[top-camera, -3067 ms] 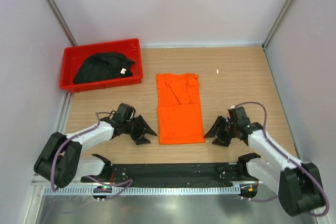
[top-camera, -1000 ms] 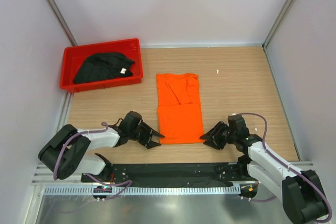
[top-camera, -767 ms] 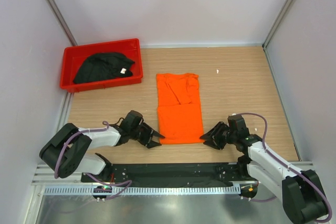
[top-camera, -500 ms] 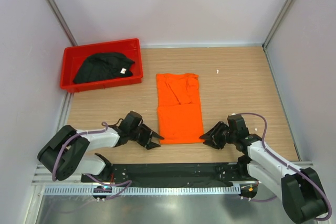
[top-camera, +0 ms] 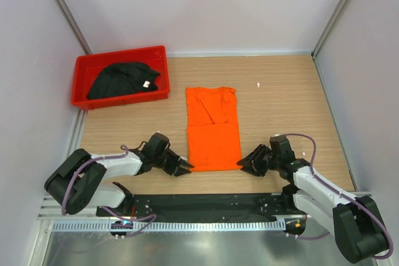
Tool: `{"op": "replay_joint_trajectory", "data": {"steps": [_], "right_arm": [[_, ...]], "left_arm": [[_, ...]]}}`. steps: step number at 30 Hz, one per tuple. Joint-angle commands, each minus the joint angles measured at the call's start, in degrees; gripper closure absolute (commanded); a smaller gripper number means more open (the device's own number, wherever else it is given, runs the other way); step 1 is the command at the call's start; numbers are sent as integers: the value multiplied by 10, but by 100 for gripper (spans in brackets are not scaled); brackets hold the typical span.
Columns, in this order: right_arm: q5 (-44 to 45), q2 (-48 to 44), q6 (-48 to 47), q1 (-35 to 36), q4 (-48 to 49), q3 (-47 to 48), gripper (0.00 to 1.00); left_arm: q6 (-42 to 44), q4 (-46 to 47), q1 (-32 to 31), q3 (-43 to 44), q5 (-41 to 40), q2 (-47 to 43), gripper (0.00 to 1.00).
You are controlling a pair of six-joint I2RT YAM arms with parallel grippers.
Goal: Fold and stack the t-shirts
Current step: Fold the tshirt
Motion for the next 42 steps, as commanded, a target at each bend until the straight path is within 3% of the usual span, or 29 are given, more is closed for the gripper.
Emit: {"op": "replay_joint_trajectory", "data": {"steps": [1, 3, 4, 5, 8, 13, 17, 28, 35, 39, 42], "right_arm": [[59, 14, -11, 4, -35, -19, 62], [53, 17, -8, 5, -13, -27, 74], [53, 20, -5, 5, -7, -28, 79], [54, 21, -5, 8, -3, -28, 90], [55, 22, -9, 12, -5, -24, 98], [54, 7, -27, 20, -46, -1, 98], [54, -26, -48, 22, -108, 40, 98], [4, -79, -64, 33, -243, 101, 99], [-5, -108, -39, 86, -302, 124, 98], [-3, -108, -34, 109, -321, 153, 98], [4, -81, -41, 108, -313, 193, 99]], "left_arm": [[4, -94, 0, -37, -79, 22, 75], [12, -93, 4, -37, -83, 19, 87], [24, -92, 8, -36, -83, 21, 100], [31, -95, 10, -34, -80, 22, 100], [77, -106, 13, -8, -73, 33, 100], [158, -166, 13, 69, -87, 10, 100], [233, -269, 13, 129, -112, -35, 100], [207, -328, -3, 107, -53, -114, 100], [180, -395, -16, 99, -38, -186, 100], [205, -438, -16, 151, -78, -201, 100], [252, -470, -2, 224, -100, -165, 100]]}}
